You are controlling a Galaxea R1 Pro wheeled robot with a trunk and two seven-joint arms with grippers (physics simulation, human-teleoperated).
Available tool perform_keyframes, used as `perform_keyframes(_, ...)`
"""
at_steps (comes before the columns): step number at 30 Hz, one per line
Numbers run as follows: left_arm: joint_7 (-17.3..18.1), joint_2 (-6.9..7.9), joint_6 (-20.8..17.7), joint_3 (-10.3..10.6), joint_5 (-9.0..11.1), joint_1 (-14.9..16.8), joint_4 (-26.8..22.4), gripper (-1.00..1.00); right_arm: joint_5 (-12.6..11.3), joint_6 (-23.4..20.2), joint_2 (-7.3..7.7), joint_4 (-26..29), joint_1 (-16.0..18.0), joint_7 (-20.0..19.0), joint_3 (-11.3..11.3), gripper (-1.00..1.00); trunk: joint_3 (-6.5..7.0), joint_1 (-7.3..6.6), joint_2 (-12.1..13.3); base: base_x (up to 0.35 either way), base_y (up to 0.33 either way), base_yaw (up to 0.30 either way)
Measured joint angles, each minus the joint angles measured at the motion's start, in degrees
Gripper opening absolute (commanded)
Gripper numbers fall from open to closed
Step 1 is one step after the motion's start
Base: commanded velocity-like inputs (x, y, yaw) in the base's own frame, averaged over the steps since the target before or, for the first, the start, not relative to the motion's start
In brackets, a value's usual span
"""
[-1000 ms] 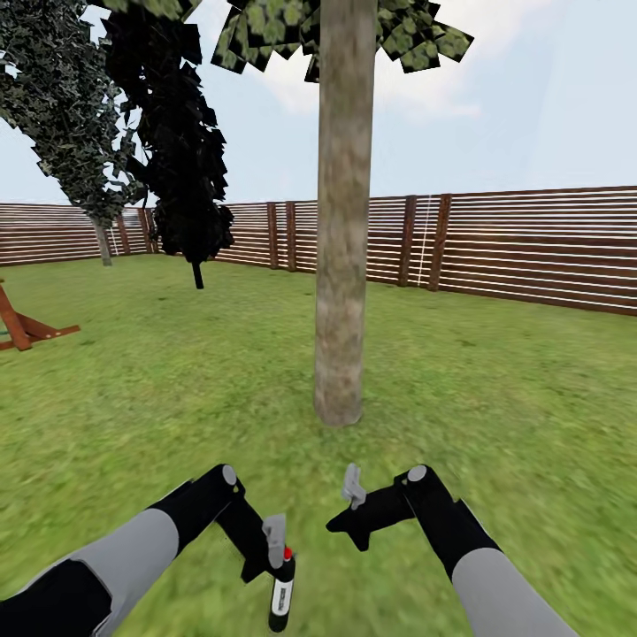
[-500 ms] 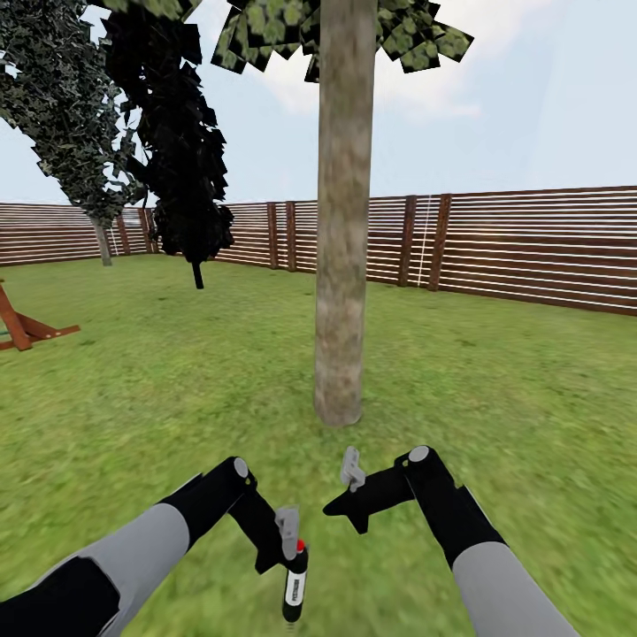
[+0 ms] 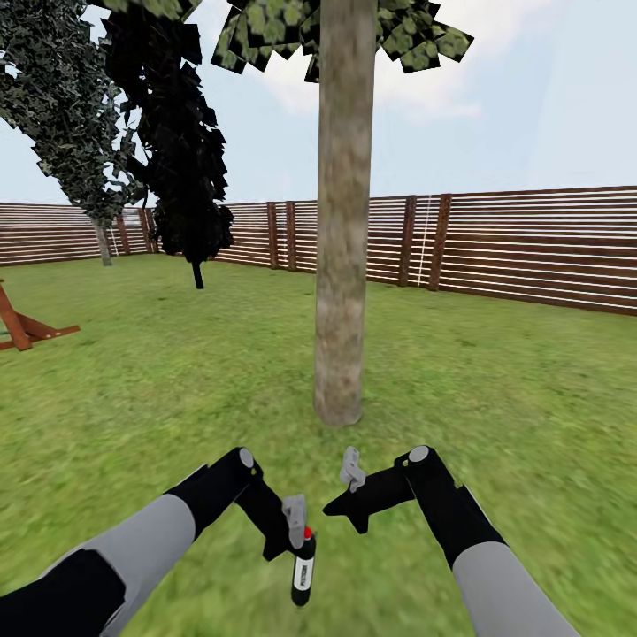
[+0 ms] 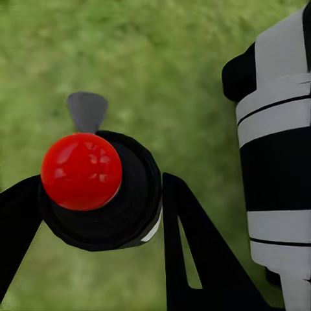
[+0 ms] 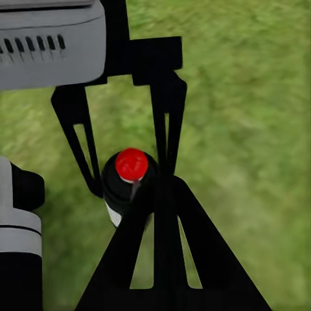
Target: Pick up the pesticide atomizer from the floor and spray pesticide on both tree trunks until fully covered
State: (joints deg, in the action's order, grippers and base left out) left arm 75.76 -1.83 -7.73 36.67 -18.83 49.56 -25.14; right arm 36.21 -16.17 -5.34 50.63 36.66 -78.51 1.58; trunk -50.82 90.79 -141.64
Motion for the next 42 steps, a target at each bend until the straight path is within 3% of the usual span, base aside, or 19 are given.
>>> perform_keyframes(16, -0.11, -1.94, -0.01, -0.1, 0.24, 0.97, -0.05, -1.0, 0.0, 0.0, 0.03, 0.0, 0.0, -0.03, 0.0, -1.0, 0.0, 0.0, 0.0, 0.0, 0.0, 0.0)
perform_keyframes(36, -0.08, -1.99, -0.01, -0.44, 0.37, 2.46, 0.0, -1.0, 0.0, 0.0, 0.06, 0.0, 0.01, 0.02, 0.0, -1.0, 0.0, 0.0, 0.0, 0.0, 0.0, 0.0)
perform_keyframes(39, -0.03, -1.41, -0.06, -0.53, 0.3, 3.05, 0.0, -1.0, 0.0, 0.0, 0.06, 0.0, 0.0, 0.02, 0.0, -1.0, 0.0, 0.0, 0.0, 0.0, 0.0, 0.0)
perform_keyframes(41, 0.01, 0.44, -0.1, -0.52, 0.25, 4.13, 0.03, -1.0, 0.0, 0.0, 0.06, 0.0, 0.0, 0.02, 0.0, -1.0, 0.0, 0.0, 0.0, 0.0, 0.0, 0.0)
perform_keyframes(42, 0.06, 2.07, -0.15, -0.48, 0.21, 4.44, 0.08, -1.0, 0.01, 0.01, 0.06, 0.0, 0.0, 0.02, 0.0, -1.0, 0.0, 0.0, 0.0, 0.0, 0.0, 0.0)
